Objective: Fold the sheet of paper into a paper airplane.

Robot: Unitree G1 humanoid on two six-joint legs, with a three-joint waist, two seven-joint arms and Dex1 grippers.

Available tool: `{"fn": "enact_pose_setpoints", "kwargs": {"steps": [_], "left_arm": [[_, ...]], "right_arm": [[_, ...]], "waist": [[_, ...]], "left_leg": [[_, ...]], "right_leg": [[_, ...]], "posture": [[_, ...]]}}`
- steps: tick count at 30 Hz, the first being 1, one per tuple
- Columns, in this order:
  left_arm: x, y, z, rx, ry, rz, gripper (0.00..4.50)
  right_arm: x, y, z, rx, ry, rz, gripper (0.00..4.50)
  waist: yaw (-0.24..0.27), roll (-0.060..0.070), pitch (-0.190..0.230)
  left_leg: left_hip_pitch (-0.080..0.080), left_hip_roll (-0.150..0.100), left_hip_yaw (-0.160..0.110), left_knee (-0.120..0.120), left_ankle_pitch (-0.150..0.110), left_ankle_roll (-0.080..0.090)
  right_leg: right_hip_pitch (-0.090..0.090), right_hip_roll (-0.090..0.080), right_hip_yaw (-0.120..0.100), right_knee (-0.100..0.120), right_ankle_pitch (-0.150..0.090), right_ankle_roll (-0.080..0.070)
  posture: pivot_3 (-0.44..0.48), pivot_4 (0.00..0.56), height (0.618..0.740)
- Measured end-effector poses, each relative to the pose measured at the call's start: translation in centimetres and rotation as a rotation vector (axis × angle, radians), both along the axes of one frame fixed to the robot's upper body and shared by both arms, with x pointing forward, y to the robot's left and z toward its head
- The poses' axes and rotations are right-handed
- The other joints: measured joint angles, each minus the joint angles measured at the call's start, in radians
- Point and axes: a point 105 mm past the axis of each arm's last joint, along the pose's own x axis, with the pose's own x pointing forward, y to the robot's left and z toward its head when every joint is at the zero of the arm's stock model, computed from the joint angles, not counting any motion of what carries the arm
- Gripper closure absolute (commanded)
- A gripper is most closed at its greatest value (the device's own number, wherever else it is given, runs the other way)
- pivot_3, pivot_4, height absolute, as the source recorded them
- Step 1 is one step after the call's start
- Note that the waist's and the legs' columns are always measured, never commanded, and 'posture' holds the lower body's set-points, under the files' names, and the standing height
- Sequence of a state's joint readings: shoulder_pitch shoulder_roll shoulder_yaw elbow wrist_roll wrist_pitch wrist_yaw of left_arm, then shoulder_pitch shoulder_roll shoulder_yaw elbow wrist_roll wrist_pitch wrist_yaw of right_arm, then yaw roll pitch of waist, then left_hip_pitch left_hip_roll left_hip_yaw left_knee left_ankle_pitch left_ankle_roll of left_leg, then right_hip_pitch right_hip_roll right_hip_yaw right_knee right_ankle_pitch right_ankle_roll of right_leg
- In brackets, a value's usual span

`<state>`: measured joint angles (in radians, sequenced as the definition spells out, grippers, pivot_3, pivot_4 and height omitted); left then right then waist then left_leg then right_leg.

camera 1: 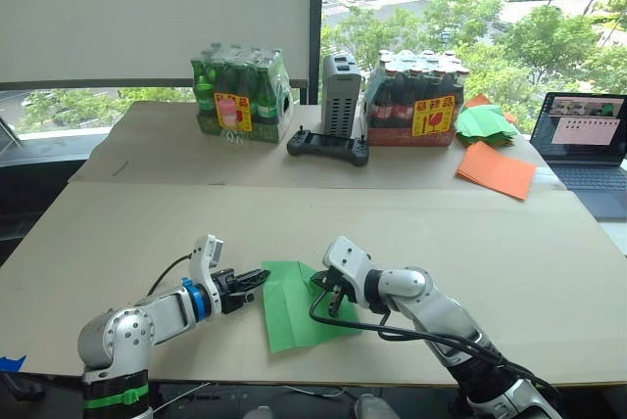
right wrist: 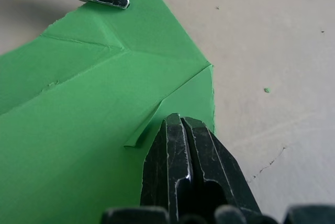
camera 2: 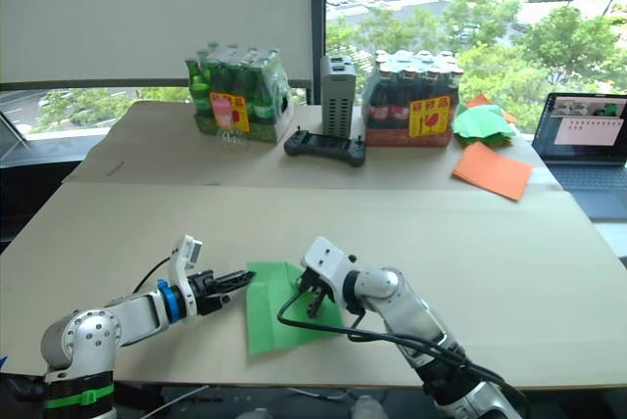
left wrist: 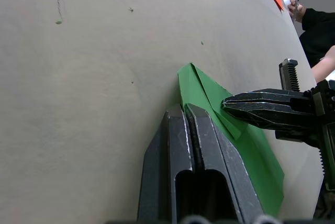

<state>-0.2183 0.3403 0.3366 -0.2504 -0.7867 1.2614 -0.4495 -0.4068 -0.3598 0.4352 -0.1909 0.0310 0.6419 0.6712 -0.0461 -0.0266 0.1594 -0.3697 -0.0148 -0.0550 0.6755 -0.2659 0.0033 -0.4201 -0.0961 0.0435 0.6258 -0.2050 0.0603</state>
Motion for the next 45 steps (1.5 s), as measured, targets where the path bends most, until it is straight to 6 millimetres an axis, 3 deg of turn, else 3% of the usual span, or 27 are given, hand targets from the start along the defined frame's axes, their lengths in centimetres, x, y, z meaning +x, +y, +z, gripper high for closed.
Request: {"fn": "enact_pose_setpoints", "kwargs": {"steps": [8, 14, 23, 45], "left_arm": [[0.8, -0.8, 0.8, 0.141, -0.115, -0.092, 4.48], [1.7, -1.8, 2.0, 0.412, -0.353, -0.286, 4.48], [1.0, -3.6, 1.6, 0.438, -0.465, -0.431, 4.48], [0.3, -4.2, 0.2, 0.519, -0.512, -0.544, 4.48]], "right_arm": [[0.0, 0.3, 0.1, 0.03, 0.018, -0.023, 4.5], [0.0, 0.8, 0.2, 0.064, 0.034, -0.036, 4.5], [0.1, 0.8, 0.2, 0.079, 0.035, -0.057, 4.5], [1.4, 0.6, 1.4, 0.167, -0.024, -0.129, 4.5]], "waist": [[0.003, 0.0, 0.0], [0.003, 0.0, 0.001], [0.005, 0.0, 0.001], [0.003, 0.0, 0.002]], "left_leg": [[-0.001, 0.0, 0.0, -0.001, 0.0, 0.0], [-0.001, 0.0, 0.001, -0.004, 0.001, -0.002], [-0.002, 0.0, 0.001, -0.008, 0.002, -0.004], [-0.002, 0.0, 0.001, -0.008, 0.002, -0.004]], "right_leg": [[-0.001, 0.0, 0.0, -0.001, 0.0, 0.0], [-0.001, 0.0, 0.0, -0.003, 0.0, 0.0], [-0.002, -0.001, 0.0, -0.005, 0.0, 0.0], [-0.003, 0.0, 0.0, -0.004, 0.0, 0.0]], "posture": [[0.0, 0.15, 0.74], [0.0, 0.15, 0.74], [0.0, 0.15, 0.74], [0.0, 0.15, 0.74]]}}
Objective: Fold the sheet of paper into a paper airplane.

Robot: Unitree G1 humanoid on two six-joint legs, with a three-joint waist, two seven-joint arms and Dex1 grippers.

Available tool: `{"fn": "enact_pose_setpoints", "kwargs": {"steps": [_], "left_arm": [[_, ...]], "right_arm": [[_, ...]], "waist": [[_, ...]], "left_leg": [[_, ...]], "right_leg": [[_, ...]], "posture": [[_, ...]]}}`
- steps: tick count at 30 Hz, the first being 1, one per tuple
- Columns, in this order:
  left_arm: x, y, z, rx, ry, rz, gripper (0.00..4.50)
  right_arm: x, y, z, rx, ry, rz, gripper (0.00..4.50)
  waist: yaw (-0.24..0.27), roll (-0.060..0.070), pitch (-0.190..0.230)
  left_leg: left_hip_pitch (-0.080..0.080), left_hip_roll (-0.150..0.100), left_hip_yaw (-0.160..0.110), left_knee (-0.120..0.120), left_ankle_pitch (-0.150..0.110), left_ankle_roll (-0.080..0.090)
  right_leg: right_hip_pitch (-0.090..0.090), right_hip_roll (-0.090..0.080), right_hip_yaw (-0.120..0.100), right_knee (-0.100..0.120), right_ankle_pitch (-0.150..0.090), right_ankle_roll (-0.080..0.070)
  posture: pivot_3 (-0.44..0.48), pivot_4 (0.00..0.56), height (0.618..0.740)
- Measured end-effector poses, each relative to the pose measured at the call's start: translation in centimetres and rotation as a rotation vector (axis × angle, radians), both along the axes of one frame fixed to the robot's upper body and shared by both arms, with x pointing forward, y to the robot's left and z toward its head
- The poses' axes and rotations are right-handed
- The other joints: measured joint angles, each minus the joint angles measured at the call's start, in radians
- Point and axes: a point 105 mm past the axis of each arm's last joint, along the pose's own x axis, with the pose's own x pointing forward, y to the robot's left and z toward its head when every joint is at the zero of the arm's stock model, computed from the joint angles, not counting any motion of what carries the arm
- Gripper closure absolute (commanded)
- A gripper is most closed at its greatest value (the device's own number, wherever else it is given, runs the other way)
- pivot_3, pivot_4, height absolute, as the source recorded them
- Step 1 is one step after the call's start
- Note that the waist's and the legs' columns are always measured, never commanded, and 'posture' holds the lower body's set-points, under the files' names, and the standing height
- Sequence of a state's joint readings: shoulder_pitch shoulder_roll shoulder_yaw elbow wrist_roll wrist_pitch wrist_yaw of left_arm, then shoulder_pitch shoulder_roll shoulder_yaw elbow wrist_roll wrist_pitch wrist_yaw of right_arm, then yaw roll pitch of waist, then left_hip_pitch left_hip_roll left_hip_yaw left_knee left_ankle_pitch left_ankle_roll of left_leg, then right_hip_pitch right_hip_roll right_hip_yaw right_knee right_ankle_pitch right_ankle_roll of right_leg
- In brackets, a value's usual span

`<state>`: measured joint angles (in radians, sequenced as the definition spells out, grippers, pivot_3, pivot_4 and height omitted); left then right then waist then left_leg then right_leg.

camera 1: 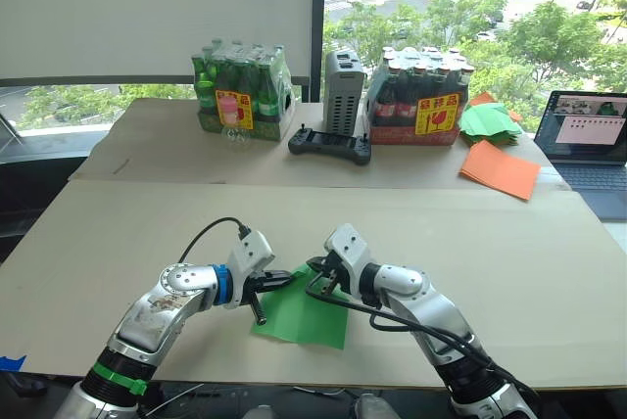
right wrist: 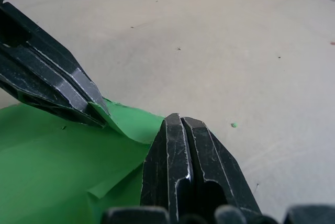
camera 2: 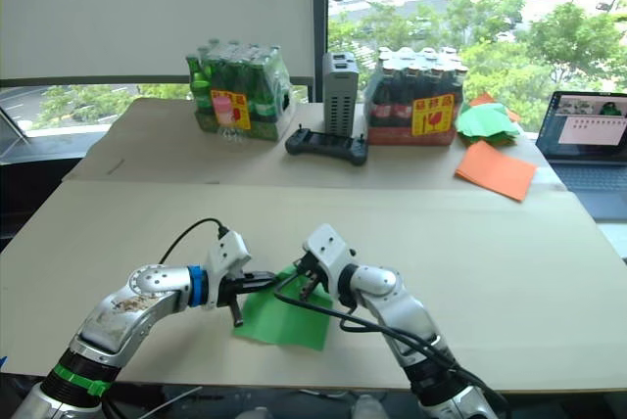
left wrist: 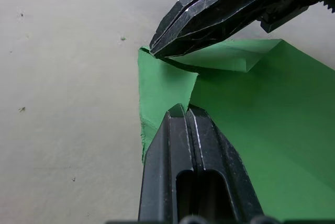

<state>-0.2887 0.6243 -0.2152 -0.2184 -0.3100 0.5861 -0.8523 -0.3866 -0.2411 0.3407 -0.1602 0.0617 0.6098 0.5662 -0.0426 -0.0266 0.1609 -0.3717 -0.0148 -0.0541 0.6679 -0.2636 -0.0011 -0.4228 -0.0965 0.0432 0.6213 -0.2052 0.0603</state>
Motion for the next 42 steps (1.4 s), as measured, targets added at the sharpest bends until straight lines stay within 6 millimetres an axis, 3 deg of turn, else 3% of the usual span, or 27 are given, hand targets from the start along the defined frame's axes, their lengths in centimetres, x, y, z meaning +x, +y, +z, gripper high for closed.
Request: {"fn": "enact_pose_setpoints", "kwargs": {"steps": [5, 13, 14, 21, 27, 30, 36, 42], "left_arm": [[-0.2, 0.0, -0.2, 0.011, -0.007, -0.014, 4.48], [-0.2, 0.1, -0.2, 0.023, -0.01, -0.019, 4.48], [-0.2, 0.1, -0.2, 0.022, -0.01, -0.019, 3.96], [-0.2, 0.9, 0.5, -0.017, 0.017, 0.0, 1.73], [0.6, 3.0, 2.5, -0.096, 0.057, 0.072, 1.73], [0.9, 2.8, 3.0, -0.149, 0.082, 0.076, 2.48], [1.6, 1.4, 2.7, -0.192, 0.101, 0.063, 4.47], [2.3, 0.0, 0.1, -0.121, 0.115, 0.063, 4.47]], "right_arm": [[0.1, 0.4, 0.2, 0.022, -0.017, 0.009, 4.5], [0.7, 0.2, -1.2, -0.043, -0.009, -0.013, 4.5], [0.7, 0.2, -1.2, -0.049, -0.013, -0.015, 4.5], [0.7, 0.3, -1.3, -0.055, -0.017, -0.016, 4.5], [0.7, 0.2, -1.2, -0.056, -0.02, -0.02, 4.5], [0.7, 0.3, -1.2, -0.056, -0.021, -0.021, 4.5], [0.7, 0.3, -1.2, -0.055, -0.023, -0.026, 4.5], [0.7, 0.4, -1.2, -0.054, -0.026, -0.03, 4.5]], "waist": [[0.0, 0.0, 0.0], [-0.001, 0.0, 0.0], [-0.001, 0.0, 0.0], [-0.002, 0.0, 0.0], [-0.001, 0.0, 0.0], [-0.001, 0.0, 0.0], [0.0, 0.0, 0.0], [-0.001, 0.0, 0.0]], "left_leg": [[0.0, 0.0, 0.0, 0.0, 0.0, 0.0], [0.0, 0.0, 0.0, 0.0, 0.0, 0.0], [0.0, 0.0, 0.0, 0.0, 0.0, 0.0], [0.001, 0.0, 0.0, 0.0, 0.0, 0.0], [0.001, 0.0, 0.0, 0.0, 0.0, 0.0], [0.001, 0.0, 0.0, 0.0, 0.0, 0.0], [0.001, 0.0, 0.0, 0.0, 0.0, 0.0], [0.001, 0.0, 0.0, 0.0, 0.0, 0.0]], "right_leg": [[0.0, 0.0, 0.0, 0.0, 0.0, 0.0], [0.0, 0.0, 0.0, 0.001, 0.0, 0.0], [0.0, 0.0, 0.0, 0.001, 0.0, 0.0], [0.0, 0.0, 0.0, 0.002, 0.0, 0.0], [0.0, 0.0, 0.0, 0.002, 0.0, 0.0], [0.0, 0.0, 0.0, 0.002, 0.0, 0.0], [0.0, 0.0, 0.0, 0.002, 0.0, 0.0], [0.0, 0.0, 0.0, 0.002, 0.0, 0.0]], "posture": [[0.0, 0.15, 0.74], [0.0, 0.15, 0.74], [0.0, 0.15, 0.74], [0.0, 0.15, 0.74], [0.0, 0.15, 0.74], [0.0, 0.15, 0.74], [0.0, 0.15, 0.74], [0.0, 0.15, 0.74]]}}
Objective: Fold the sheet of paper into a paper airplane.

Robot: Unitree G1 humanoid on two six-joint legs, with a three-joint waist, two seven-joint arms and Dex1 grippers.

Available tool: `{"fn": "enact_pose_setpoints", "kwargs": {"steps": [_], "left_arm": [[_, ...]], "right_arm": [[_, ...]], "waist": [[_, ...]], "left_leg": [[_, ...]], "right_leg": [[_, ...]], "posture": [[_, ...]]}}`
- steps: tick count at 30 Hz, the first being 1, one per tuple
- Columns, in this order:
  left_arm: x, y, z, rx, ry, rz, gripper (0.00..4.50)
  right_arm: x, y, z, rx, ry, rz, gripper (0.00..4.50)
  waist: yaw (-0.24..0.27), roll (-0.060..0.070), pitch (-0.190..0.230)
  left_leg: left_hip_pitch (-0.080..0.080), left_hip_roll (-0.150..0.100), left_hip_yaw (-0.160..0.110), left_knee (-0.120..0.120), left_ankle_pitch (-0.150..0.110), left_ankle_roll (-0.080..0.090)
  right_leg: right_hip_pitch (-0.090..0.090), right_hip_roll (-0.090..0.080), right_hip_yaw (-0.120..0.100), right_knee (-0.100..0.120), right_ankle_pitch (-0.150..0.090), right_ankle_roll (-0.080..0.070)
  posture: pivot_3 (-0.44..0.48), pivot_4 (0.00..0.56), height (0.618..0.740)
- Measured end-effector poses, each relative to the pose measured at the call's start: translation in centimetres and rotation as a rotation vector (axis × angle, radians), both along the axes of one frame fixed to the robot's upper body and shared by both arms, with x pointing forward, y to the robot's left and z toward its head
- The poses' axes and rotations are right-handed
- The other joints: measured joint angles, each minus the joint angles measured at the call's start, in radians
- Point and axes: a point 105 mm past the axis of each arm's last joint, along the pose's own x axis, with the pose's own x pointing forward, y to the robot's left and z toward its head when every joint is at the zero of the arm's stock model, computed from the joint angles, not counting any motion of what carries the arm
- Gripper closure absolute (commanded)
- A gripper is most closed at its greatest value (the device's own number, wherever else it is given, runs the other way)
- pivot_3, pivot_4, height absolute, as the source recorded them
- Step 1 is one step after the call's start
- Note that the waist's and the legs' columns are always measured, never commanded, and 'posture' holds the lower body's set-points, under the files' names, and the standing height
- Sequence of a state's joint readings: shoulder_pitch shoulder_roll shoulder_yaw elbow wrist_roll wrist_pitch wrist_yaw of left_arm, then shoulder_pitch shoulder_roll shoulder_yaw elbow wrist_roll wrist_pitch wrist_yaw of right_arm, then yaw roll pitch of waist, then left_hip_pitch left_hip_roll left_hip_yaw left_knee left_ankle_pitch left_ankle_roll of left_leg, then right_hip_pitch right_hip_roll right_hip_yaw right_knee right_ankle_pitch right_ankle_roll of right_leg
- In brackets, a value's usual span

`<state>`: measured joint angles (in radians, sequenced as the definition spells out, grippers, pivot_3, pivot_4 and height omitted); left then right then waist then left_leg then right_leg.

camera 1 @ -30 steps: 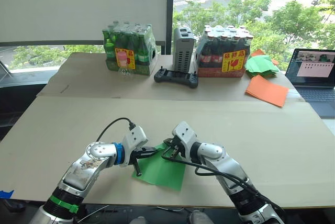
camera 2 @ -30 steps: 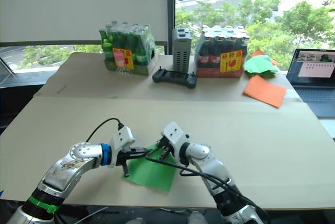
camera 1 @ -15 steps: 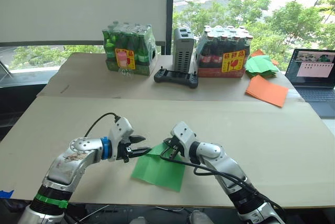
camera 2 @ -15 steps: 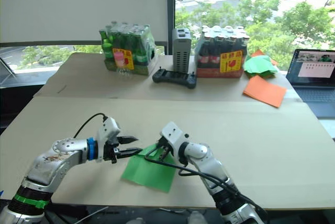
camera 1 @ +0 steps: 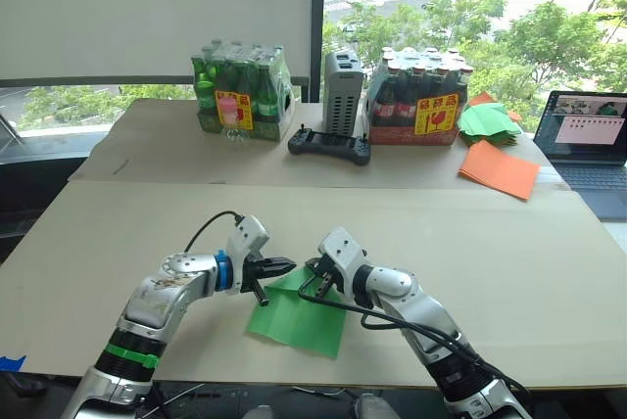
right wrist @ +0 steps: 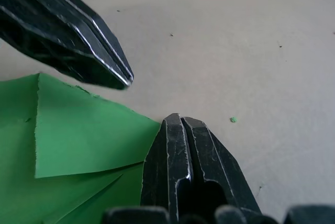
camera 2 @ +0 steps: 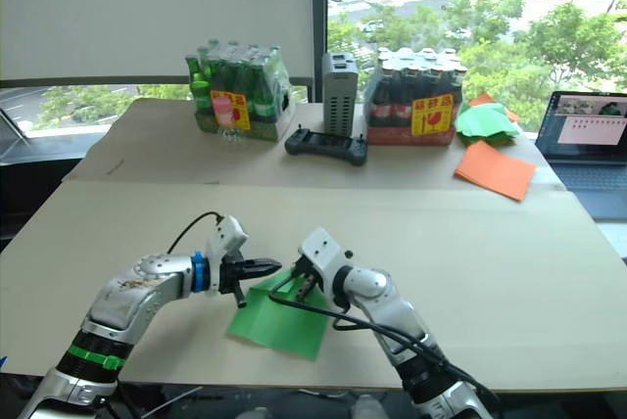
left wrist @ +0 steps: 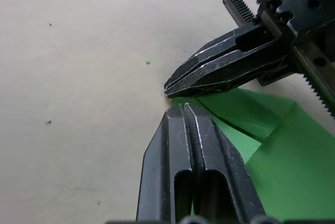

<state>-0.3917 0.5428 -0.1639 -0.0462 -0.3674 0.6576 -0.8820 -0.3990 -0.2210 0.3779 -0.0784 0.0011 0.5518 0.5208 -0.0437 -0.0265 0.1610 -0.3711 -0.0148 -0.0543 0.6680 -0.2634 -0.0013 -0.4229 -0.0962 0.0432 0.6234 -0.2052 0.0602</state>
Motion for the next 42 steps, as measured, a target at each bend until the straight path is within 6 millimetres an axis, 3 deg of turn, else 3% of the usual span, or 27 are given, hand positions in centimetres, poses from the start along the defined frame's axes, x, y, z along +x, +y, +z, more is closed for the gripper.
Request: {"fn": "enact_pose_setpoints", "kwargs": {"steps": [10, 26, 42], "left_arm": [[0.7, -0.3, -1.0, 0.086, -0.043, -0.015, 4.47], [-0.8, 0.6, -1.4, 0.169, -0.09, -0.066, 4.47], [-3.1, 3.7, -1.3, 0.249, -0.091, -0.061, 4.47]], "right_arm": [[-0.3, -0.1, -0.1, 0.001, 0.001, -0.004, 4.5], [-0.4, 0.0, -0.1, -0.006, 0.002, -0.004, 4.5], [-0.5, 0.1, -0.1, -0.006, 0.003, 0.0, 4.5]], "waist": [[0.001, 0.0, 0.0], [-0.002, 0.0, 0.0], [-0.005, 0.0, 0.0]], "left_leg": [[0.0, 0.0, 0.0, 0.0, 0.0, 0.0], [0.001, 0.0, 0.0, 0.0, 0.0, 0.0], [0.002, 0.002, 0.001, 0.0, 0.0, 0.0]], "right_leg": [[0.0, 0.0, 0.0, 0.0, 0.0, 0.0], [0.001, 0.0, 0.0, 0.0, 0.0, 0.0], [0.001, 0.002, 0.0, 0.001, -0.001, -0.001]], "posture": [[0.0, 0.15, 0.74], [0.0, 0.15, 0.74], [0.0, 0.15, 0.74]]}}
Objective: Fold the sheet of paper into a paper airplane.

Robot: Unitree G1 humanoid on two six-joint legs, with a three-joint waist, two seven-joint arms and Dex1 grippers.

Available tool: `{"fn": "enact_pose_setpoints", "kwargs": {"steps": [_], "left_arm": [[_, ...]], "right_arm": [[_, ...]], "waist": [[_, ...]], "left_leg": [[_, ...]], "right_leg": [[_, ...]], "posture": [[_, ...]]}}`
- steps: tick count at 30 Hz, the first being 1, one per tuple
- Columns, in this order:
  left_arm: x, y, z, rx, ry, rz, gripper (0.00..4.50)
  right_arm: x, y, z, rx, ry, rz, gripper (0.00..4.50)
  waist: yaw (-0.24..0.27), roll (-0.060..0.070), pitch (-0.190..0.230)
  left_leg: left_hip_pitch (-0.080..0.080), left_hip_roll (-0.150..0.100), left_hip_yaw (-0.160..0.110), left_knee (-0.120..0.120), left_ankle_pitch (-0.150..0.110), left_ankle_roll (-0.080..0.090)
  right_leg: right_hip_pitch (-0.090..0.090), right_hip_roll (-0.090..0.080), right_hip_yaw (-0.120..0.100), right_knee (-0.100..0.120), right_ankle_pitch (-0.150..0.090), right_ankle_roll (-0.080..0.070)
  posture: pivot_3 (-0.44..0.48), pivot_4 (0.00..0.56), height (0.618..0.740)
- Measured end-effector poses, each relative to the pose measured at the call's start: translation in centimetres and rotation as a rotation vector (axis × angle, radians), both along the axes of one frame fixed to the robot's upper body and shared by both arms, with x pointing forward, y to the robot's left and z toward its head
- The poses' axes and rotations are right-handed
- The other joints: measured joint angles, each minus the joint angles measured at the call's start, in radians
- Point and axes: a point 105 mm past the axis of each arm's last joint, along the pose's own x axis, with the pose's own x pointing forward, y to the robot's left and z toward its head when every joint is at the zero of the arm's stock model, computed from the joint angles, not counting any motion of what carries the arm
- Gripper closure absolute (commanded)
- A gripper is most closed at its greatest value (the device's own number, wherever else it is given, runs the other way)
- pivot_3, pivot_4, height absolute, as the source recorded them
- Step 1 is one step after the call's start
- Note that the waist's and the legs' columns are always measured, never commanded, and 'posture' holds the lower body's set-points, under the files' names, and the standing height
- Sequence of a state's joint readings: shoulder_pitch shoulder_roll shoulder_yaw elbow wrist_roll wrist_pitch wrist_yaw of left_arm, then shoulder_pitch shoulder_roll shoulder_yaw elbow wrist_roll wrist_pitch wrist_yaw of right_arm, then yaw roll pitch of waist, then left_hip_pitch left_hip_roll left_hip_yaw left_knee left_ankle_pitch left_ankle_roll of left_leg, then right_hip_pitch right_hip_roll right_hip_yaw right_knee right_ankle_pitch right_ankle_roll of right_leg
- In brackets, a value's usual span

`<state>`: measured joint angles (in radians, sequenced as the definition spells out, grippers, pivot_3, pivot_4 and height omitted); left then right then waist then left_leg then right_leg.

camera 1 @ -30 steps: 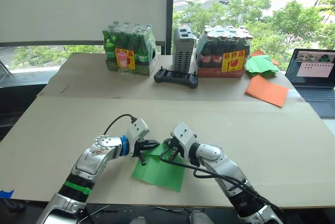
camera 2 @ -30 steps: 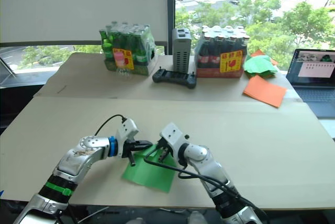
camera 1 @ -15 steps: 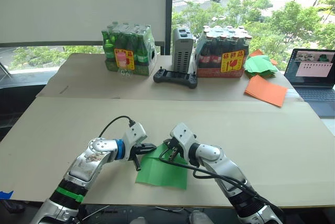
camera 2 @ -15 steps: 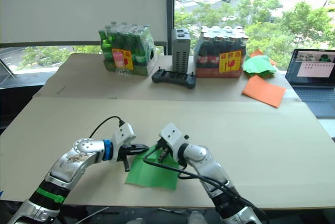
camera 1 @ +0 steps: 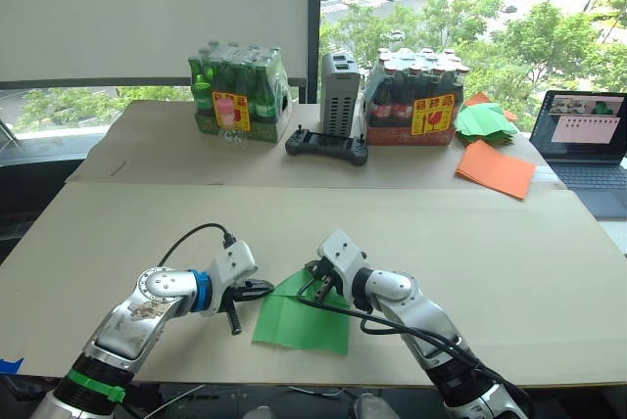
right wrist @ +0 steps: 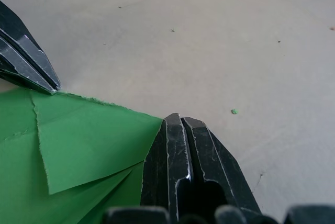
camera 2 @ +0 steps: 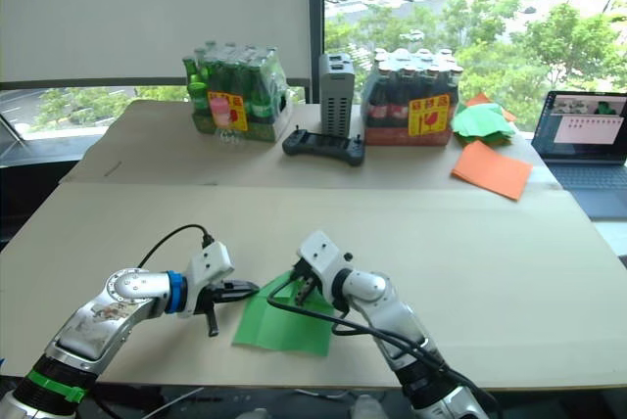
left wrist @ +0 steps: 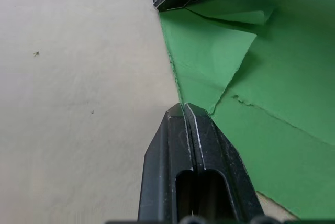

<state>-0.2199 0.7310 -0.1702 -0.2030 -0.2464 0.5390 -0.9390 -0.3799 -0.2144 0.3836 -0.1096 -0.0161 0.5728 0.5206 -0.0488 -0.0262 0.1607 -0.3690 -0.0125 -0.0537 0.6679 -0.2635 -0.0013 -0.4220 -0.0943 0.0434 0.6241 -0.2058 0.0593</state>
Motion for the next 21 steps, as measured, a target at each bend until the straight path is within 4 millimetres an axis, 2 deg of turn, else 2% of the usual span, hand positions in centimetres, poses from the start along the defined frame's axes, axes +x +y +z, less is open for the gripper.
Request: {"fn": "enact_pose_setpoints", "kwargs": {"steps": [21], "left_arm": [[-0.8, 1.3, 0.5, 0.034, 0.041, 0.017, 4.47]], "right_arm": [[0.0, 0.2, 0.0, 0.005, 0.003, 0.004, 4.5]], "waist": [[0.0, 0.0, 0.0]], "left_leg": [[0.0, 0.004, 0.002, 0.0, 0.0, 0.0]], "right_leg": [[-0.001, 0.004, 0.0, 0.001, 0.0, -0.003]], "posture": [[0.0, 0.15, 0.74]]}}
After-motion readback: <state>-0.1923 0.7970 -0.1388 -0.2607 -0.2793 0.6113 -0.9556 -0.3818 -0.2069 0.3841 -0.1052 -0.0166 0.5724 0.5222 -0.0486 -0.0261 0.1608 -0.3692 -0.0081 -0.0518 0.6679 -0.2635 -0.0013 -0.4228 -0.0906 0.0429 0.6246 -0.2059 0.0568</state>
